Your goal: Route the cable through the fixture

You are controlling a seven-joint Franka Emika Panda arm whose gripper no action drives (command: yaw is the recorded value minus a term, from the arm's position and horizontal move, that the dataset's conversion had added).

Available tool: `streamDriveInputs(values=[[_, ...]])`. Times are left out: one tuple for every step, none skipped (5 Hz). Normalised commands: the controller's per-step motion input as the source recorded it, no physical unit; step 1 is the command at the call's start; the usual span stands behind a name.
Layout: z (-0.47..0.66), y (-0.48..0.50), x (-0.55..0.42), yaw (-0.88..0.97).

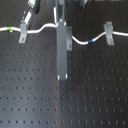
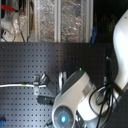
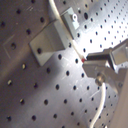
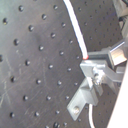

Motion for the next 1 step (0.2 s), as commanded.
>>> streamDriveInputs(values=[[-0.01,-0.066,0.007,0.00]])
